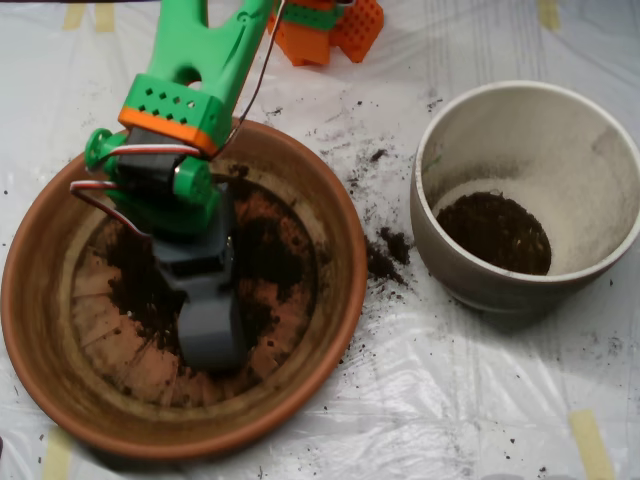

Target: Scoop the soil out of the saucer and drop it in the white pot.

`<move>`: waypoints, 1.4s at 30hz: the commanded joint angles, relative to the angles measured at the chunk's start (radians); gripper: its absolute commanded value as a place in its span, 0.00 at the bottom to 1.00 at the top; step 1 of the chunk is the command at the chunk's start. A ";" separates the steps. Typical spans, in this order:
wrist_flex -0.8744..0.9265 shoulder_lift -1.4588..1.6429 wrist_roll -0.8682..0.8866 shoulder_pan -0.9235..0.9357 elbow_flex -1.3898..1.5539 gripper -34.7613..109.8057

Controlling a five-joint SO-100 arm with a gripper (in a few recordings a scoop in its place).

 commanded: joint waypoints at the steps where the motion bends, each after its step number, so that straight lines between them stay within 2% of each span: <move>1: 0.057 -0.021 -0.025 0.008 -0.055 0.56; 6: 0.055 -0.020 -0.054 0.043 -0.052 0.55; 8: 0.038 -0.009 -0.061 0.066 -0.037 0.51; 21: -0.347 0.377 -0.118 0.054 0.517 0.49; 24: -0.385 0.402 -0.110 0.043 0.549 0.46; 29: -0.456 0.440 -0.092 0.034 0.604 0.36; 42: -0.609 0.483 -0.106 0.015 0.686 0.34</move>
